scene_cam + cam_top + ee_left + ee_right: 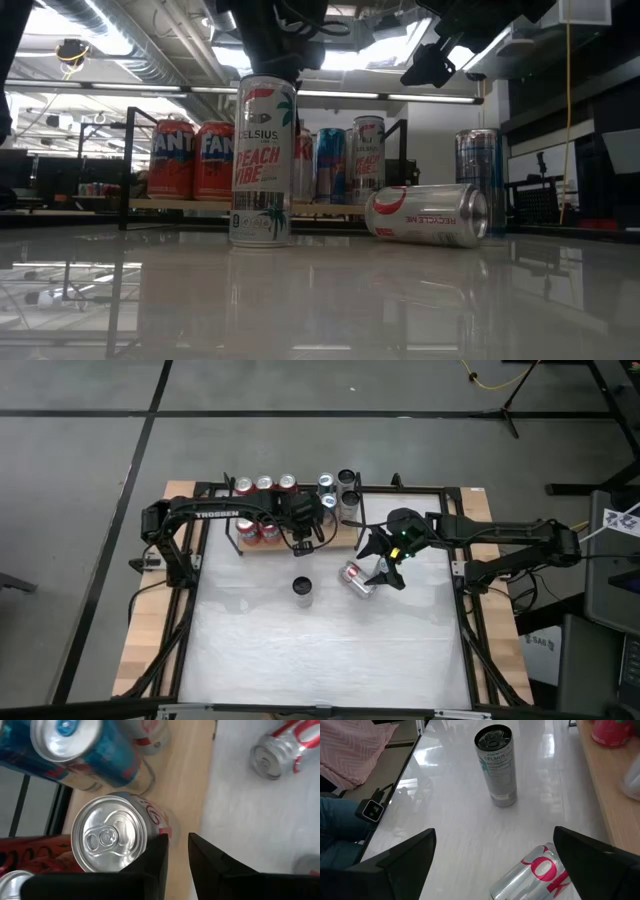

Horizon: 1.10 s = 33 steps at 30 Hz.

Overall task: Place canned beverage on shelf
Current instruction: Adjust the red silver soda can on the shelf

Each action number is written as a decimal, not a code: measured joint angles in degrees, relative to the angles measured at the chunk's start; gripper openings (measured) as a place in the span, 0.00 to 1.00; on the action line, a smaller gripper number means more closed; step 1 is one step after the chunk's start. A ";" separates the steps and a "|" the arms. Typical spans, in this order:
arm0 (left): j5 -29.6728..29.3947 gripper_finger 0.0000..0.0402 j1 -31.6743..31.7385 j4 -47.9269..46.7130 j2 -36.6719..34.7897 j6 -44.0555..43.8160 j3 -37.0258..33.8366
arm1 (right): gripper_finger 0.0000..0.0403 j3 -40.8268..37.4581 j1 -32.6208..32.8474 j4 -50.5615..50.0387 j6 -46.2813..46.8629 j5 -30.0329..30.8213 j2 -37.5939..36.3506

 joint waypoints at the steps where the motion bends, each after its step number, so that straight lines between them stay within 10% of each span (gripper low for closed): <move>1: -0.02 0.16 0.33 0.09 0.00 0.01 0.00 | 0.97 0.00 0.00 0.00 0.00 0.00 0.00; 33: 0.02 0.16 6.34 4.44 0.00 4.58 0.00 | 0.97 0.00 0.00 -0.01 -1.49 0.00 0.00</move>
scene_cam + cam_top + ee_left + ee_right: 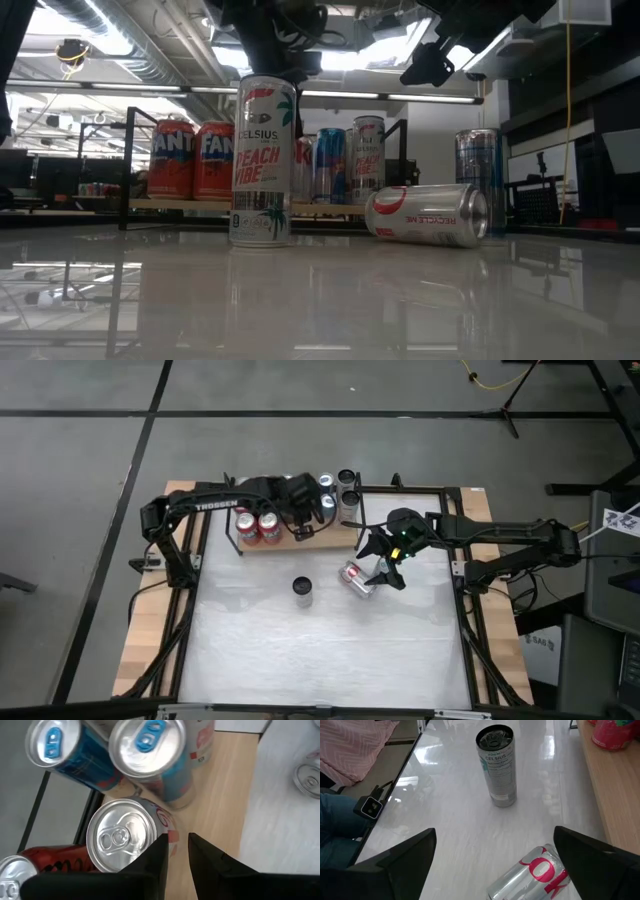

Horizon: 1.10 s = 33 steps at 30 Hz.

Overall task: Place canned beverage on shelf
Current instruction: Adjust the red silver soda can on the shelf

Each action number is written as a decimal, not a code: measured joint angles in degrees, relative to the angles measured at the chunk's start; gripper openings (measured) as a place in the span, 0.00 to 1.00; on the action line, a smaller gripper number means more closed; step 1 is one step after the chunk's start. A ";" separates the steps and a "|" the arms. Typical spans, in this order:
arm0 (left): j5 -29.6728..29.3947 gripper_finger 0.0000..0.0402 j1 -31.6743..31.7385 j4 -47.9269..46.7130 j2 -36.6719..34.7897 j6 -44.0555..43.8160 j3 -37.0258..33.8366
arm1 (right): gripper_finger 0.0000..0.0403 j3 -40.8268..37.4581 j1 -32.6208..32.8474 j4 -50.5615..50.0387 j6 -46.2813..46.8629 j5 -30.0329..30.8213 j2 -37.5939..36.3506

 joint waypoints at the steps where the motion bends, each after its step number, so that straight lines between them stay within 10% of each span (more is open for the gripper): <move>1: 0.00 0.16 0.26 0.28 0.00 0.00 0.00 | 0.97 0.00 -0.01 0.00 0.00 0.00 0.00; 33: -0.10 0.16 6.36 6.24 0.00 3.01 -0.02 | 0.97 0.00 0.01 0.01 -1.31 0.00 0.00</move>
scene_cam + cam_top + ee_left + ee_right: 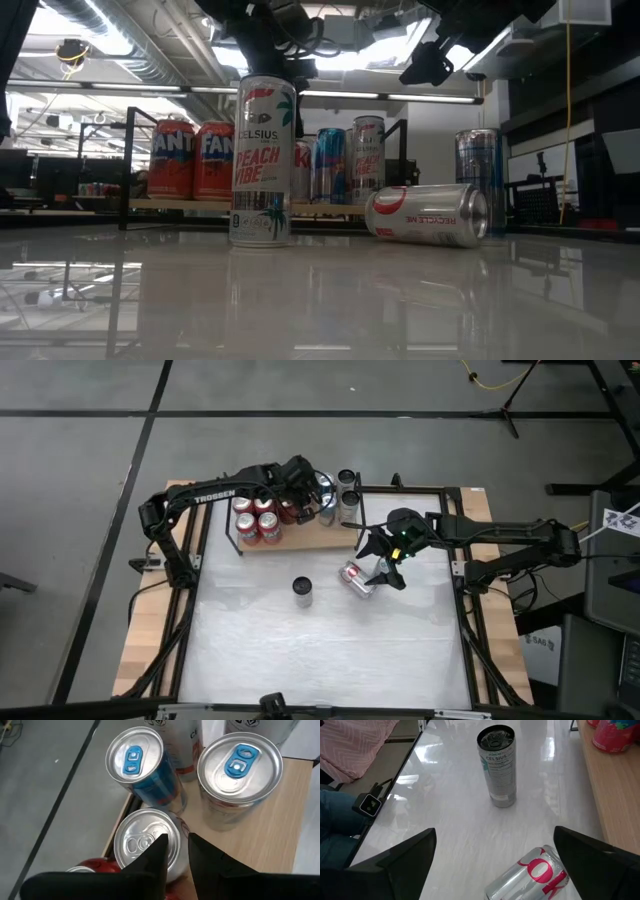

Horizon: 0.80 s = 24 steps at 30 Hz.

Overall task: Place canned beverage on shelf
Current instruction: Adjust the red silver soda can on the shelf

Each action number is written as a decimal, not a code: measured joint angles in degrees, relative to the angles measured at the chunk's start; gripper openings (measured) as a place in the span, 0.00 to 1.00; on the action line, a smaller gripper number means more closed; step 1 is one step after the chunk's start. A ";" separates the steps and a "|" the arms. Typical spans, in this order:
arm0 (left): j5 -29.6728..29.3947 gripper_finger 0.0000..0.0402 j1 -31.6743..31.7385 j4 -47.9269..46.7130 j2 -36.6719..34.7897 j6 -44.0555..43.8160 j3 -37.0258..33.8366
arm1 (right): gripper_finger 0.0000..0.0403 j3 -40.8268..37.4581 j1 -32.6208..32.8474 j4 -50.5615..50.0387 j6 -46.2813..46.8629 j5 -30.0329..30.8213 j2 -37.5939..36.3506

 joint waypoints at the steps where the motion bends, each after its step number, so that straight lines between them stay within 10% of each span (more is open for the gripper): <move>1: 0.04 0.16 0.00 0.00 0.00 -0.10 0.00 | 0.97 0.00 0.00 -0.01 0.00 0.00 0.00; 24: 4.12 0.16 -1.40 -3.81 0.00 1.28 0.00 | 0.97 0.00 0.00 -0.02 0.00 0.00 0.00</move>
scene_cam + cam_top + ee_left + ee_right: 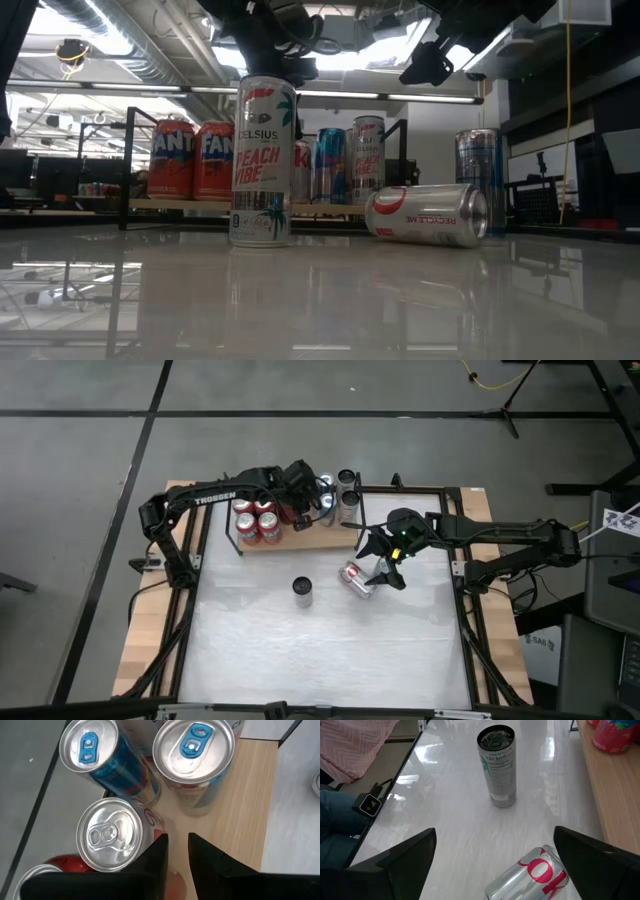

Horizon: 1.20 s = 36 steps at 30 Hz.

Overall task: Place canned beverage on shelf
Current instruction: Adjust the red silver soda can on the shelf

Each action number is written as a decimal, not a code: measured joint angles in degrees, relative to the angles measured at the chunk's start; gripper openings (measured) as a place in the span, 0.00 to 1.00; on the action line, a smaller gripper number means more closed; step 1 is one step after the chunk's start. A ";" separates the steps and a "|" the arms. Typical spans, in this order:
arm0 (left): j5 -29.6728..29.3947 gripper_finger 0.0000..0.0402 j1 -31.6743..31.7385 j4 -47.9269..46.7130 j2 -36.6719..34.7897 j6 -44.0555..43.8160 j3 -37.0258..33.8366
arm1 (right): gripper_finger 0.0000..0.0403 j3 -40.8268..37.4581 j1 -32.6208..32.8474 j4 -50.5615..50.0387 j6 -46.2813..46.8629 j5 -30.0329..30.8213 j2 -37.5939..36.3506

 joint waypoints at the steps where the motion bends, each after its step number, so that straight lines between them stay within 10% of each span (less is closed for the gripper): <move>1: 0.01 0.16 0.00 -0.02 0.00 0.00 0.00 | 0.97 0.00 0.00 0.02 0.00 0.00 0.00; 36: -0.54 0.16 3.39 2.32 0.02 0.00 -0.02 | 0.97 0.00 0.00 0.02 0.00 0.00 0.00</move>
